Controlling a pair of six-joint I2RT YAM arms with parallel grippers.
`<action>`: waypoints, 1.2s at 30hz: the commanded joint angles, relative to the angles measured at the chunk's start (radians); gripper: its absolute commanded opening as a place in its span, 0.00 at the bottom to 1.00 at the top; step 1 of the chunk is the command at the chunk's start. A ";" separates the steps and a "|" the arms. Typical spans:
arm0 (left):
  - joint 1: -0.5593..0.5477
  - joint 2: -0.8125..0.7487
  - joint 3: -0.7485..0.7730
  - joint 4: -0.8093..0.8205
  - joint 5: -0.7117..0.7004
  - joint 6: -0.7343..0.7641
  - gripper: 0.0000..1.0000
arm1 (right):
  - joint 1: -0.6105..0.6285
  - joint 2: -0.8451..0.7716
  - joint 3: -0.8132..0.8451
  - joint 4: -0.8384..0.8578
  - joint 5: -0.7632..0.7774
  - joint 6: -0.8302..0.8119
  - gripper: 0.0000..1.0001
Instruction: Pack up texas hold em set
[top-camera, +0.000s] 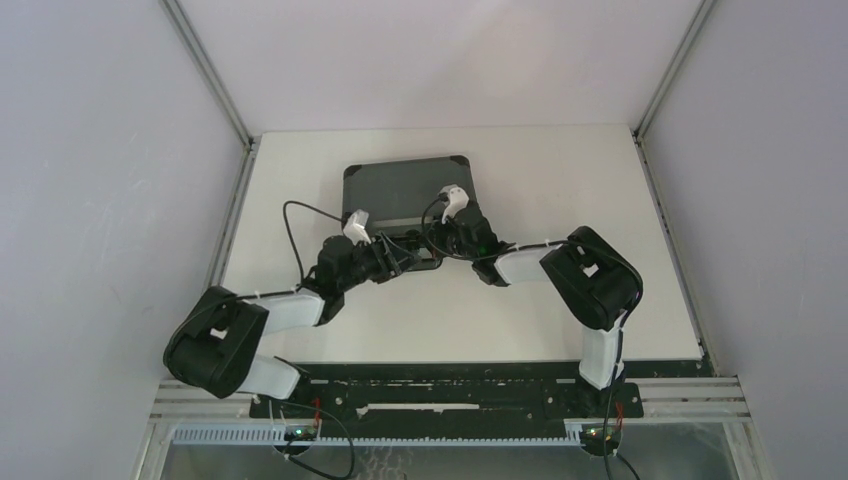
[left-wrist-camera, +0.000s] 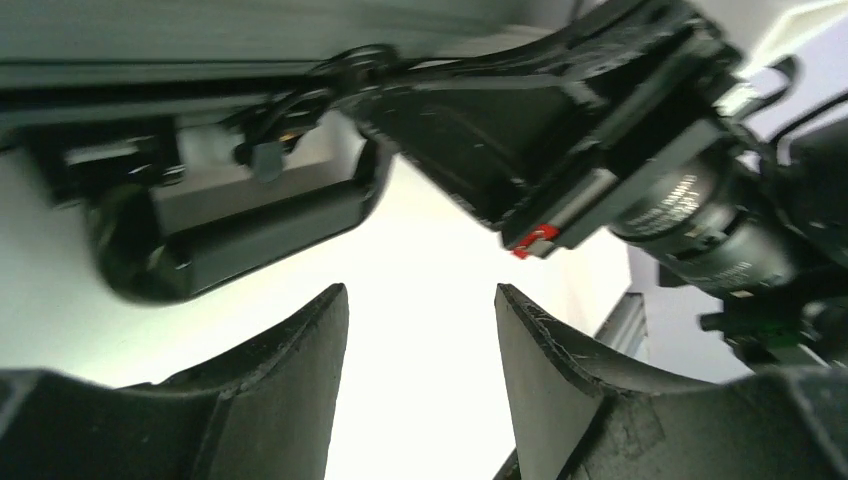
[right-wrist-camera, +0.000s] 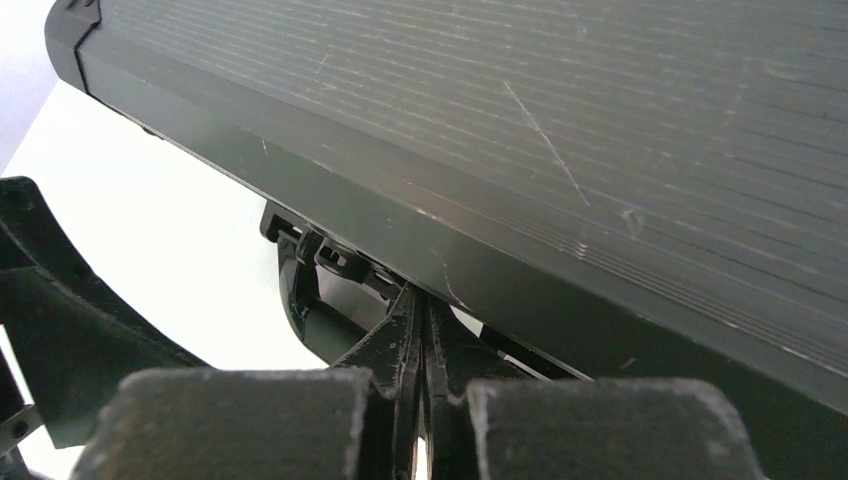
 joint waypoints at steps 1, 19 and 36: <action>-0.003 -0.067 -0.014 -0.072 -0.103 0.083 0.61 | 0.004 -0.004 0.050 0.043 0.117 -0.027 0.03; 0.013 -0.342 -0.044 -0.260 -0.354 0.107 0.59 | 0.047 0.057 0.064 0.091 -0.096 0.014 0.05; 0.025 -0.305 -0.044 -0.249 -0.364 0.080 0.59 | 0.045 0.018 0.028 0.011 0.163 0.053 0.06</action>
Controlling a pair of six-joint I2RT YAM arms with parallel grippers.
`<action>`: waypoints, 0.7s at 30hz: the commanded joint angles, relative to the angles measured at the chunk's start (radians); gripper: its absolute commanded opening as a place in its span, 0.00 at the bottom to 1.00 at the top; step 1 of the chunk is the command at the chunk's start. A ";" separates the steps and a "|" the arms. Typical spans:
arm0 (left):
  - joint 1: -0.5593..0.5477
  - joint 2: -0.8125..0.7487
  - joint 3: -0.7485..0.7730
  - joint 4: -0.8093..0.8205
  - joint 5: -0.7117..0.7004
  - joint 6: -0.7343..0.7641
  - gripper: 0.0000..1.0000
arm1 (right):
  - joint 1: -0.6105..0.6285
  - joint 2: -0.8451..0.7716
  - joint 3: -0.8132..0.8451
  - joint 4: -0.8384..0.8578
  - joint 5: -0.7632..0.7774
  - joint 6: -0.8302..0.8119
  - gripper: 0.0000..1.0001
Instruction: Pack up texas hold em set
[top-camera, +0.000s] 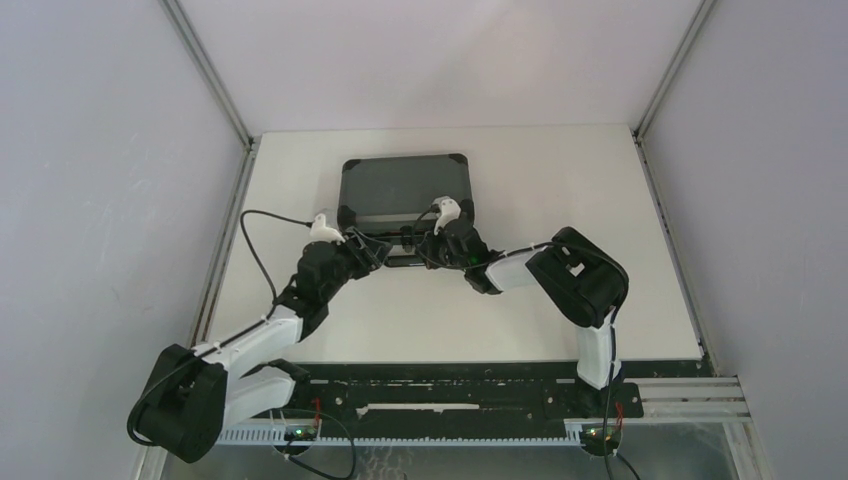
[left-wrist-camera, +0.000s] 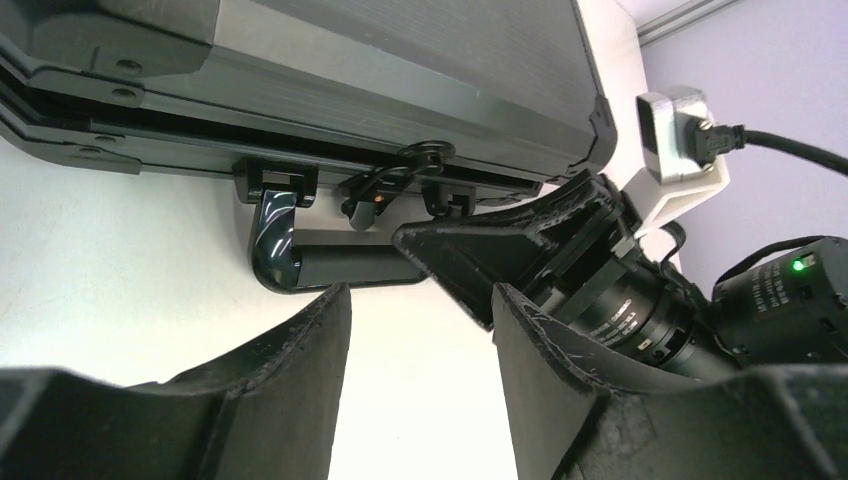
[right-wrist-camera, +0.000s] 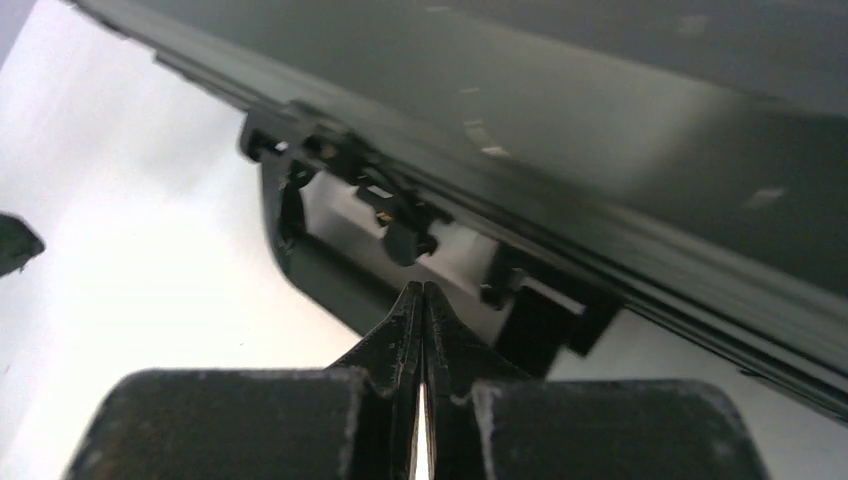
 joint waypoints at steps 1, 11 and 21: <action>0.006 0.053 -0.003 0.051 -0.030 -0.004 0.59 | -0.027 -0.033 0.047 -0.010 0.132 0.032 0.06; 0.033 0.146 0.054 0.077 -0.048 -0.015 0.69 | -0.076 -0.063 0.089 0.036 0.105 0.026 0.38; 0.037 0.181 0.042 0.164 -0.033 -0.008 0.71 | -0.112 -0.110 0.110 0.066 0.063 -0.005 0.50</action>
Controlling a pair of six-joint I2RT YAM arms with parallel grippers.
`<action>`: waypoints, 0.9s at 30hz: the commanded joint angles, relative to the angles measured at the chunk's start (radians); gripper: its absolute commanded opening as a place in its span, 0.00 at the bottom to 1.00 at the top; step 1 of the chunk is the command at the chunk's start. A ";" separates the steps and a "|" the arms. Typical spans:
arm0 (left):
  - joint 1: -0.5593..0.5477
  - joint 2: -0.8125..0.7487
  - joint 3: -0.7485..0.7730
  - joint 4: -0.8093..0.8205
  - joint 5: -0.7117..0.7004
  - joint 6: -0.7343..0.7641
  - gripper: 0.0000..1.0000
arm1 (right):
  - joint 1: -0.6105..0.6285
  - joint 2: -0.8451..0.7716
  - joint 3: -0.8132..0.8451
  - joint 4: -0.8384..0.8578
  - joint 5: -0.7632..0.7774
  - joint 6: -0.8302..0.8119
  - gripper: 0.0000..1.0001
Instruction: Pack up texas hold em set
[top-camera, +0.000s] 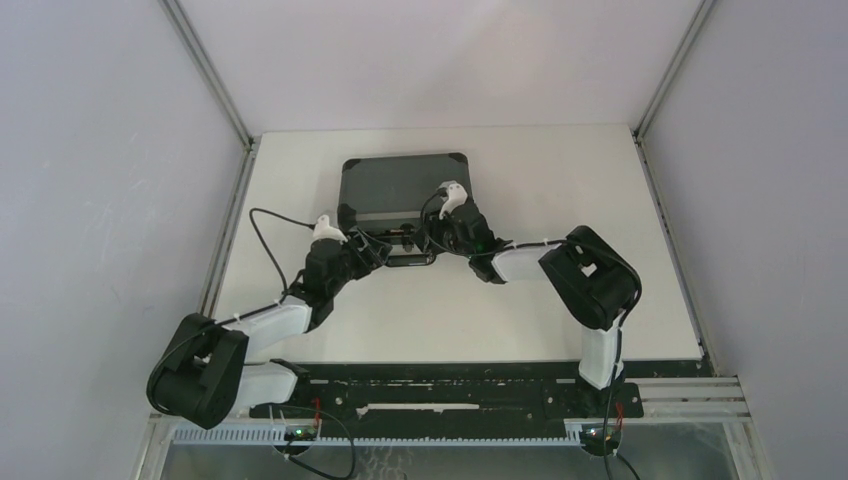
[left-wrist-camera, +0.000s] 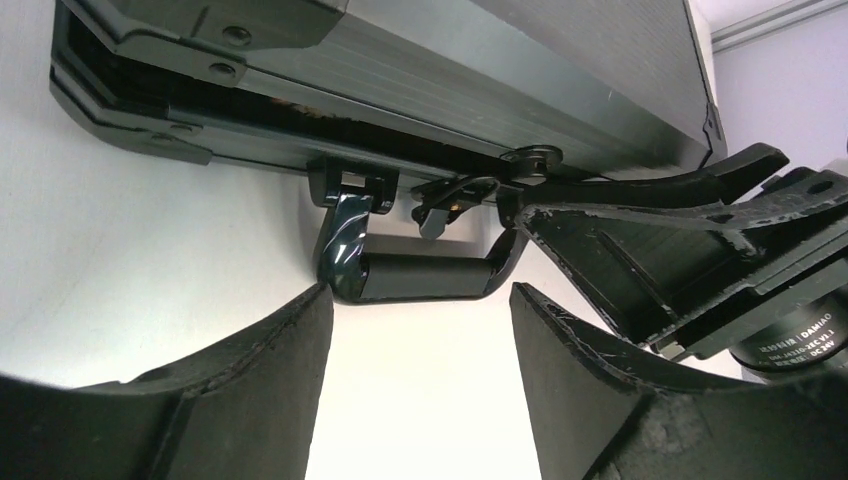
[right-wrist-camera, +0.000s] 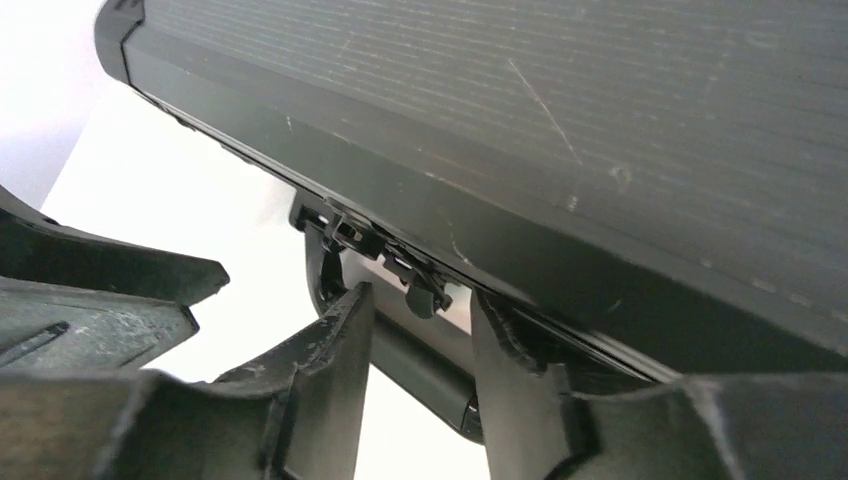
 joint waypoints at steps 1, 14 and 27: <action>0.006 0.003 0.042 0.091 -0.005 0.006 0.71 | -0.066 -0.064 0.074 0.087 0.064 -0.038 0.53; 0.005 0.084 0.042 0.190 0.005 0.032 0.68 | -0.086 -0.041 0.111 0.126 0.058 -0.059 0.47; 0.005 0.192 0.159 0.164 -0.088 0.060 0.69 | -0.091 -0.030 0.160 0.095 0.051 -0.102 0.47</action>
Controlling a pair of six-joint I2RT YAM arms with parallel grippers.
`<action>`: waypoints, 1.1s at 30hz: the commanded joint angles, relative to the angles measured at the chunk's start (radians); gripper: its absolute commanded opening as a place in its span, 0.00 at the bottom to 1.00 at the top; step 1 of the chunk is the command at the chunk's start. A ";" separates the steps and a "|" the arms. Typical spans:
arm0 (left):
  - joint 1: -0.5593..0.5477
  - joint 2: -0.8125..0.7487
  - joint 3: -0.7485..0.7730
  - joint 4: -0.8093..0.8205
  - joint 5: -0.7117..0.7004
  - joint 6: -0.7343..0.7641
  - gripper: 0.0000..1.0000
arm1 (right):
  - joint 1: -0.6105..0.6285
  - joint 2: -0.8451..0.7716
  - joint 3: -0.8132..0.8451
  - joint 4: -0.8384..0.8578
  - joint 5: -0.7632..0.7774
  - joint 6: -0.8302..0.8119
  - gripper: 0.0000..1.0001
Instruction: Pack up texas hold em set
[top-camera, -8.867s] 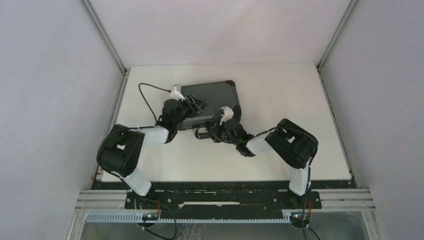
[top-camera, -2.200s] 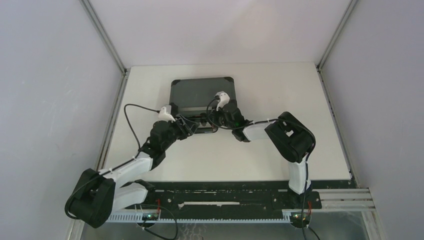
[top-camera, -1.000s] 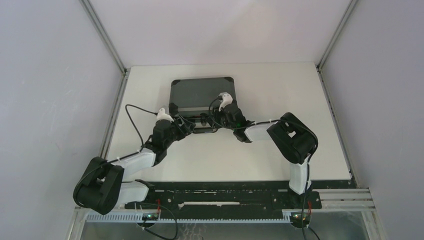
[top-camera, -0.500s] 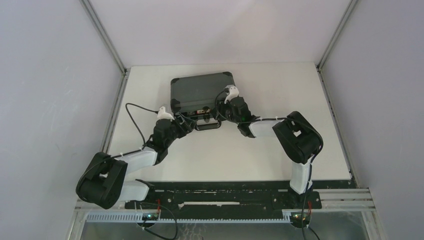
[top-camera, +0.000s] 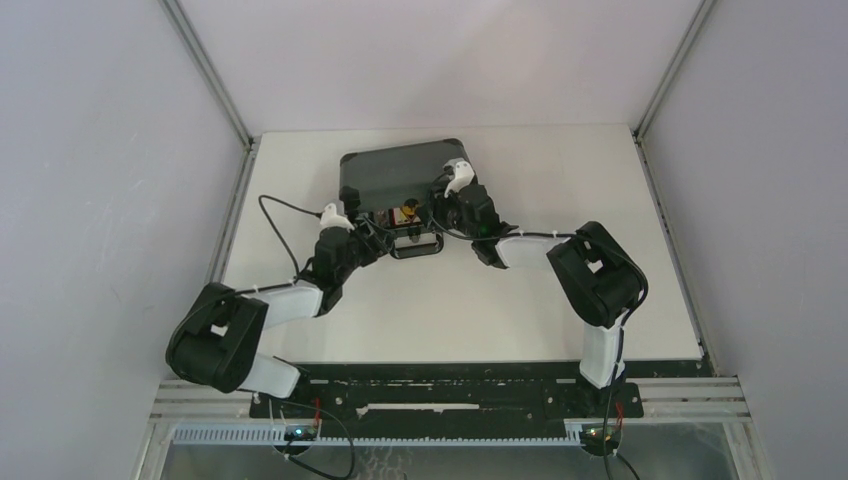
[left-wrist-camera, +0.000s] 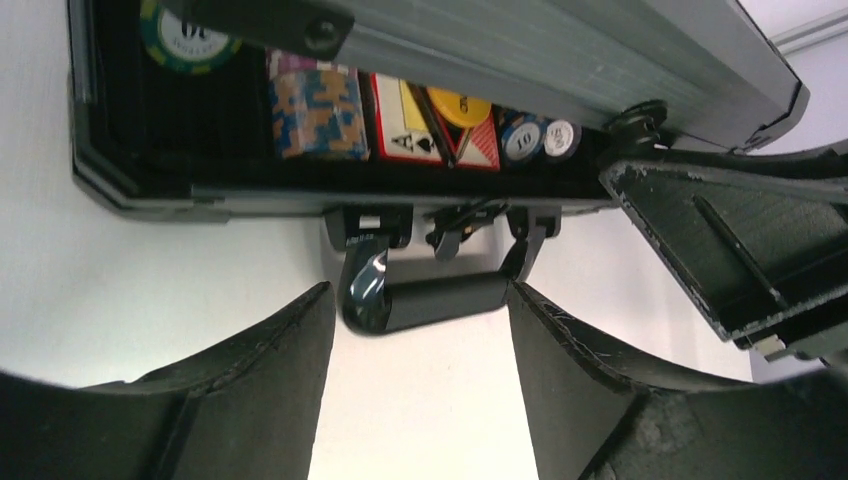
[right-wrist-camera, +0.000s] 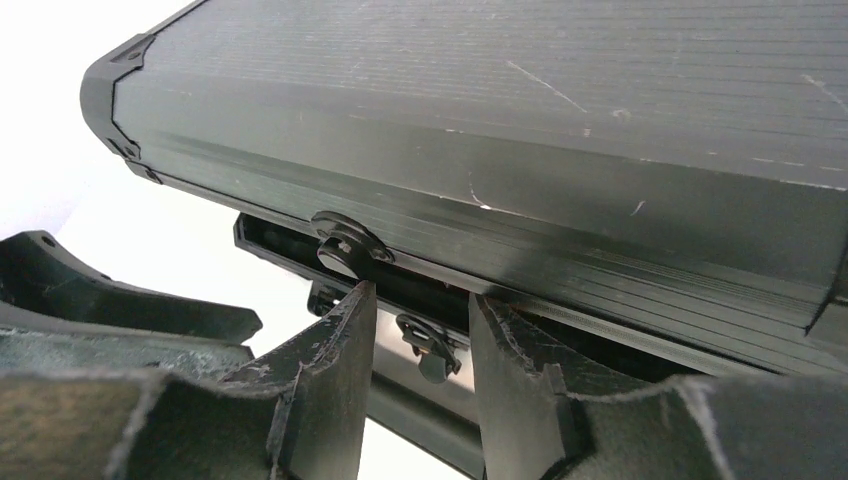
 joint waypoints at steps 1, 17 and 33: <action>0.004 0.031 0.098 0.034 -0.091 0.053 0.69 | -0.026 -0.009 0.067 0.102 0.042 -0.036 0.47; 0.016 0.206 0.249 0.122 -0.107 0.067 0.79 | -0.031 -0.024 0.066 0.015 0.004 -0.060 0.47; 0.016 0.180 0.268 0.124 -0.080 0.056 0.80 | -0.006 0.043 0.078 -0.014 0.019 -0.019 0.46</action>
